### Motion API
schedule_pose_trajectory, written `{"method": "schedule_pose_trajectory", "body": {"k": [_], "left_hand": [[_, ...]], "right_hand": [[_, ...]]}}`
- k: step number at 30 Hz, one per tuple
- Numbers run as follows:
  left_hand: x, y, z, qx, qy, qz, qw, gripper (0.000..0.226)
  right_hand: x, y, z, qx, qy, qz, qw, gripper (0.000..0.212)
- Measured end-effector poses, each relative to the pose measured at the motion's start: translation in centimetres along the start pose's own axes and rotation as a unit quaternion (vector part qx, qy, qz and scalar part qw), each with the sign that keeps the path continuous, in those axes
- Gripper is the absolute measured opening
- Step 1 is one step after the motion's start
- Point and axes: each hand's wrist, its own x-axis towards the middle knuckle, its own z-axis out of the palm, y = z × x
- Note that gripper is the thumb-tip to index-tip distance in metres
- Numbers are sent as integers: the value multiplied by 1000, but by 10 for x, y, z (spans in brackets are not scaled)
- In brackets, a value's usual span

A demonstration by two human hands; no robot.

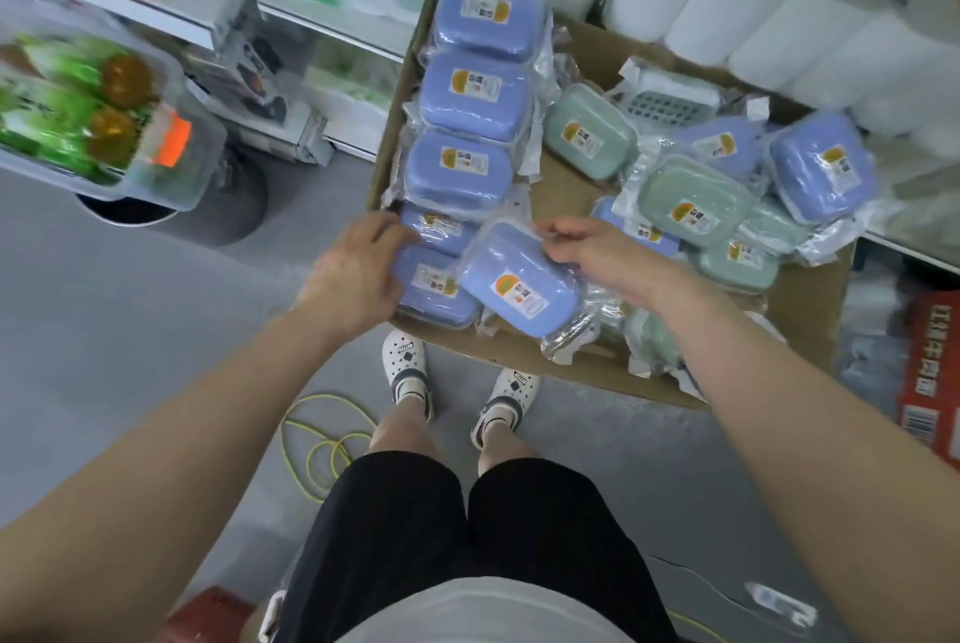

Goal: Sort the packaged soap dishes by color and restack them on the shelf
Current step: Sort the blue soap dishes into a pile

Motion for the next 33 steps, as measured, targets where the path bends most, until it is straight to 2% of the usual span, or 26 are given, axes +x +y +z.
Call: {"method": "schedule_pose_trajectory", "body": {"k": [2, 4, 5, 6, 7, 9, 10, 12, 14, 16, 18, 24, 26, 28, 33], "left_hand": [[2, -2, -14, 2, 89, -2, 996, 48], [12, -9, -21, 24, 96, 14, 995, 53], [19, -12, -24, 40, 74, 24, 996, 56], [27, -17, -25, 60, 41, 39, 997, 58], [36, -21, -27, 85, 4, 60, 995, 61], [55, -28, -27, 124, -52, 113, 985, 64], [62, -30, -26, 136, -68, 131, 980, 62], [72, -33, -23, 146, -86, 150, 974, 59], [76, -32, -25, 135, -87, 149, 976, 56], [77, -33, -25, 111, -71, 153, 979, 60], [77, -32, -27, 99, -65, 156, 981, 59], [83, -29, -28, 131, -20, 190, 973, 35], [89, -20, -32, 146, -3, 183, 972, 31], [96, -6, -37, 160, -3, 182, 970, 35], [117, 49, -34, 144, 22, 234, 961, 33]], "right_hand": [[15, -15, 27, -9, -25, -9, 1000, 30], [31, -25, 54, -43, -20, -37, 998, 31], [38, -27, 66, -111, 9, -69, 991, 29], [45, -25, 75, -201, 65, -110, 971, 27], [49, -22, 81, -280, 145, -163, 935, 25], [51, -11, 89, -358, 297, -247, 850, 17], [48, -7, 92, -365, 348, -284, 815, 10], [40, 3, 97, -371, 367, -339, 783, 19], [34, 16, 103, -411, 300, -331, 795, 32], [33, 28, 108, -465, 216, -276, 813, 53], [37, 34, 111, -462, 178, -258, 830, 69], [43, 19, 107, -460, 163, -254, 835, 68], [37, 21, 96, -457, 169, -256, 835, 60], [25, 28, 75, -451, 201, -251, 832, 54], [-10, 59, -18, -442, 341, -225, 799, 46]]}}
